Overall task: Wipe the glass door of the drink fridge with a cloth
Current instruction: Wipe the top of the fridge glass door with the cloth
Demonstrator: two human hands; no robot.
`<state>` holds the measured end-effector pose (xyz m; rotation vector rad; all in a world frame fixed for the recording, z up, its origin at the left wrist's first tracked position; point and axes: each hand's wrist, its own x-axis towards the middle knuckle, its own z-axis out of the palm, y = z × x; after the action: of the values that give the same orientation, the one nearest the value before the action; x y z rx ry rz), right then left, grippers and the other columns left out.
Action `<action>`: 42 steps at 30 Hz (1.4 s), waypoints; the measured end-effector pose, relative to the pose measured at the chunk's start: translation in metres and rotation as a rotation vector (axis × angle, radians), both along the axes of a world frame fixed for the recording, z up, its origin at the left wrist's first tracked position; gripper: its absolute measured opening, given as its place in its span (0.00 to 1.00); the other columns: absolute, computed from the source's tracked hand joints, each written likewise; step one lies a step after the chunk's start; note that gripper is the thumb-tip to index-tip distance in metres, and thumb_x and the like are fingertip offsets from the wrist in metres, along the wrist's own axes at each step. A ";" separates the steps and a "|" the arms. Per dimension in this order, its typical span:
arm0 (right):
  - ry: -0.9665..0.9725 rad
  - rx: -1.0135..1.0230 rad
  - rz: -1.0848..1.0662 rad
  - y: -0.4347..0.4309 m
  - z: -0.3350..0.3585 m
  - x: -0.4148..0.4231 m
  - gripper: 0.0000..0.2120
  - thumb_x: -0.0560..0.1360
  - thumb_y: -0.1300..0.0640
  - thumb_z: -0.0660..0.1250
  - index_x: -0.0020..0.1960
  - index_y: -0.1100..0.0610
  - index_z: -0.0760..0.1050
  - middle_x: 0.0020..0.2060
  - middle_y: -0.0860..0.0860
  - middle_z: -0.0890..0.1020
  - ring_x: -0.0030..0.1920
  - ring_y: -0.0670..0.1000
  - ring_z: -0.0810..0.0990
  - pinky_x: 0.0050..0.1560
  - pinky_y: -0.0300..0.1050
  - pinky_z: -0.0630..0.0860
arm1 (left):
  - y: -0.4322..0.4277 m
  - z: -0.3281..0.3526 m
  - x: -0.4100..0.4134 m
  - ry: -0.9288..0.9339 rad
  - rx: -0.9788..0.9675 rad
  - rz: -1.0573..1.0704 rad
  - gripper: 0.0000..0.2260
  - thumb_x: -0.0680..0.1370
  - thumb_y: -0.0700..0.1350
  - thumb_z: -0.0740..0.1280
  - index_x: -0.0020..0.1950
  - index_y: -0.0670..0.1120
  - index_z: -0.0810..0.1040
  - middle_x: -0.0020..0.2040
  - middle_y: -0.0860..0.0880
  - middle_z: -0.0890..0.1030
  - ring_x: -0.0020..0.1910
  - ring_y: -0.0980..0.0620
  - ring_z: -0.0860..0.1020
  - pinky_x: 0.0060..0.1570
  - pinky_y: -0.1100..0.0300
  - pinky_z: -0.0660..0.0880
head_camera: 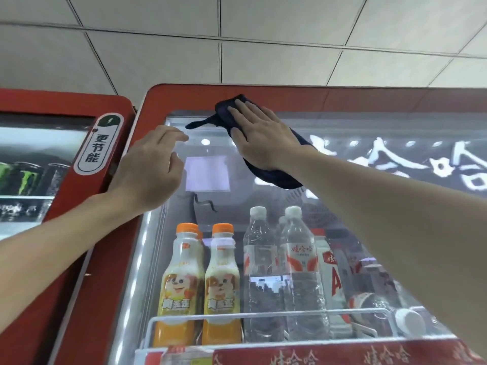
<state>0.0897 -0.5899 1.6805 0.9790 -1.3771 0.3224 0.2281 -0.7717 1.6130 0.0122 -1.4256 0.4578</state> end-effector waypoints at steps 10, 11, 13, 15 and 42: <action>0.300 0.391 0.022 -0.008 -0.054 0.011 0.28 0.85 0.45 0.49 0.84 0.51 0.53 0.83 0.49 0.54 0.83 0.48 0.50 0.82 0.45 0.43 | -0.028 -0.006 0.033 0.080 -0.038 0.062 0.20 0.74 0.42 0.56 0.61 0.40 0.78 0.60 0.43 0.80 0.59 0.41 0.76 0.61 0.46 0.71; 0.246 0.304 0.017 -0.009 -0.036 0.013 0.29 0.85 0.44 0.47 0.84 0.51 0.53 0.83 0.49 0.53 0.83 0.48 0.49 0.81 0.43 0.43 | -0.032 -0.006 0.032 0.064 -0.064 0.079 0.20 0.74 0.42 0.56 0.62 0.40 0.78 0.60 0.43 0.80 0.59 0.41 0.77 0.61 0.46 0.71; 0.091 0.108 -0.017 -0.017 -0.008 0.020 0.29 0.85 0.45 0.44 0.84 0.51 0.49 0.84 0.49 0.49 0.83 0.47 0.46 0.80 0.43 0.41 | -0.035 -0.007 0.030 0.068 -0.082 0.088 0.21 0.73 0.43 0.55 0.62 0.41 0.79 0.59 0.44 0.80 0.58 0.42 0.77 0.60 0.46 0.70; 0.001 -0.012 -0.041 -0.030 0.004 0.026 0.28 0.86 0.46 0.44 0.84 0.50 0.46 0.84 0.48 0.47 0.83 0.46 0.44 0.81 0.45 0.40 | -0.037 -0.007 0.027 0.085 -0.073 0.059 0.21 0.73 0.44 0.55 0.62 0.42 0.79 0.58 0.45 0.80 0.58 0.43 0.77 0.60 0.48 0.68; -0.110 -0.096 -0.017 -0.095 -0.030 0.080 0.30 0.86 0.45 0.43 0.84 0.56 0.44 0.84 0.53 0.44 0.83 0.50 0.41 0.82 0.52 0.39 | -0.090 -0.027 0.063 -0.013 -0.035 -0.054 0.24 0.81 0.48 0.52 0.75 0.42 0.70 0.74 0.46 0.72 0.74 0.49 0.67 0.74 0.55 0.59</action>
<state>0.1693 -0.6850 1.6505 0.8808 -1.4549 0.4309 0.2913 -0.8619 1.5859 -0.0577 -1.4274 0.4389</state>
